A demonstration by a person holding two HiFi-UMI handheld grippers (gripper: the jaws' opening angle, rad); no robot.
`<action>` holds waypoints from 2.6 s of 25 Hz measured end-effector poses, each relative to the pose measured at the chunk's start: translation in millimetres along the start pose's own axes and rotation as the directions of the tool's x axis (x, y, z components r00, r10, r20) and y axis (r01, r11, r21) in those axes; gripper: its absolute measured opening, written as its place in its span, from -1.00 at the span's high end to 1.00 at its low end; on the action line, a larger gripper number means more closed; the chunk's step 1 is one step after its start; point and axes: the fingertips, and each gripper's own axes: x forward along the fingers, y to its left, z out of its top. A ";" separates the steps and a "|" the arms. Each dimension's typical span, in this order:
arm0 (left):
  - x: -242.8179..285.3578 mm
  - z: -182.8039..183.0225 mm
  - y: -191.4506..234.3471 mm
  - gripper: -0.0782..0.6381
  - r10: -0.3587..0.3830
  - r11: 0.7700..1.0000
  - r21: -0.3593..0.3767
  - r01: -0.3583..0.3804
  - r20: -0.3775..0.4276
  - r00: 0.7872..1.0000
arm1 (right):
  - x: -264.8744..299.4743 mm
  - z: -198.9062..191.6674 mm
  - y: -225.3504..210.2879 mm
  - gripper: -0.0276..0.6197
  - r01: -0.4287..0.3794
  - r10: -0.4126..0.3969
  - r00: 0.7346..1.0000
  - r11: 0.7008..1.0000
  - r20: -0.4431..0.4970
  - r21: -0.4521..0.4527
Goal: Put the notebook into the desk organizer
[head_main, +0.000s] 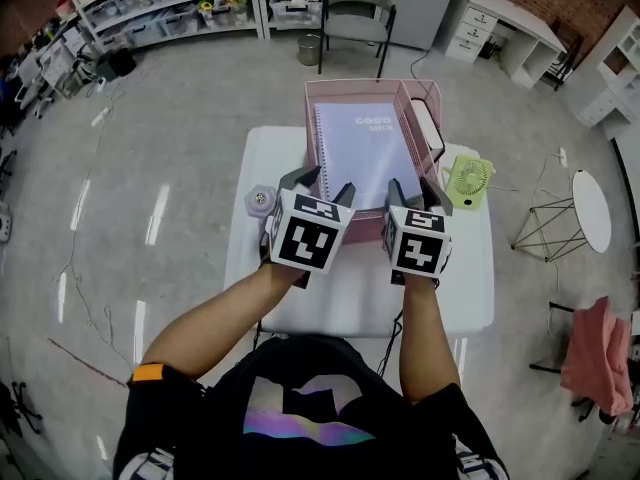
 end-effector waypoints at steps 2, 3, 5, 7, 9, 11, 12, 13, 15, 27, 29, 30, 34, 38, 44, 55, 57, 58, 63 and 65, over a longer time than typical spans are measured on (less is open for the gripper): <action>-3.7 -0.5 -0.9 0.16 -0.012 1.000 -0.007 0.012 0.021 1.000 | -7.8 4.5 -4.3 0.23 0.042 -0.041 0.999 0.999 0.034 -0.022; -6.5 -0.2 -1.6 0.16 -0.019 1.000 -0.007 0.019 0.033 0.999 | -12.3 7.0 -4.7 0.23 0.053 -0.052 0.997 0.998 0.052 -0.027; -14.6 1.4 -1.9 0.16 -0.028 1.000 0.007 0.028 0.065 0.998 | -22.0 12.0 0.6 0.23 0.054 -0.051 0.995 0.998 0.088 -0.031; -25.0 3.3 -2.1 0.16 -0.036 0.999 0.038 0.032 0.107 0.994 | -32.0 14.5 12.5 0.24 0.040 -0.035 0.992 0.998 0.119 -0.038; -36.5 3.3 -3.8 0.16 -0.053 0.996 0.073 0.043 0.148 0.988 | -42.3 14.2 27.1 0.33 0.026 -0.019 0.989 0.999 0.143 -0.045; -47.2 -0.3 -6.1 0.16 -0.077 0.993 0.099 0.060 0.177 0.981 | -53.0 12.8 42.2 0.44 0.016 -0.008 0.986 0.999 0.166 -0.046; -52.5 -3.2 -7.2 0.16 -0.090 0.991 0.110 0.070 0.189 0.978 | -58.5 11.6 49.9 0.51 0.009 -0.001 0.984 0.999 0.177 -0.044; -58.2 -6.0 -8.4 0.16 -0.103 0.989 0.121 0.080 0.203 0.974 | -64.6 10.2 57.5 0.55 0.003 0.005 0.982 0.999 0.189 -0.040; -72.0 -11.3 -10.0 0.16 -0.129 0.985 0.144 0.096 0.239 0.963 | -78.7 6.9 71.5 0.68 0.000 0.007 0.977 1.000 0.215 -0.030; -112.0 -75.5 -8.0 0.74 -0.269 0.956 0.195 0.219 0.285 0.920 | -131.5 -48.5 136.7 0.85 0.057 -0.072 0.976 0.995 0.207 0.076; -116.5 -86.8 -12.4 0.76 -0.284 0.951 0.202 0.233 0.279 0.917 | -139.8 -56.6 144.0 0.86 0.053 -0.069 0.977 0.995 0.202 0.087; -118.9 -92.2 -14.8 0.76 -0.289 0.950 0.206 0.237 0.277 0.916 | -143.5 -60.9 147.0 0.86 0.049 -0.066 0.978 0.995 0.200 0.089; -135.6 -109.2 -29.7 0.76 -0.300 0.947 0.203 0.247 0.298 0.906 | -161.2 -81.1 151.9 0.86 0.026 -0.046 0.980 0.994 0.192 0.105; -156.2 -126.9 -59.5 0.76 -0.309 0.946 0.201 0.256 0.310 0.899 | -184.6 -103.6 144.8 0.86 0.008 -0.029 0.982 0.994 0.188 0.110; -183.6 -149.2 -109.0 0.76 -0.285 0.955 0.172 0.241 0.320 0.903 | -229.9 -129.9 130.2 0.86 -0.031 0.011 0.980 0.995 0.199 0.099; -238.6 -194.9 -179.7 0.76 -0.185 0.979 0.140 0.146 0.333 0.925 | -309.6 -191.8 119.7 0.86 -0.127 0.107 0.974 0.988 0.197 0.090; -247.5 -201.3 -187.1 0.76 -0.169 0.982 0.137 0.129 0.337 0.926 | -320.8 -199.2 121.2 0.86 -0.142 0.122 0.972 0.986 0.203 0.088; -251.5 -204.3 -190.5 0.76 -0.162 0.983 0.135 0.123 0.338 0.927 | -326.2 -202.4 121.6 0.86 -0.149 0.129 0.970 0.985 0.205 0.086; -266.1 -215.9 -201.3 0.76 -0.138 0.987 0.128 0.099 0.339 0.931 | -348.6 -214.6 121.9 0.86 -0.163 0.144 0.968 0.983 0.207 0.079; -268.7 -219.5 -204.5 0.76 -0.133 0.987 0.129 0.095 0.339 0.931 | -353.5 -218.7 121.5 0.86 -0.164 0.145 0.968 0.983 0.206 0.079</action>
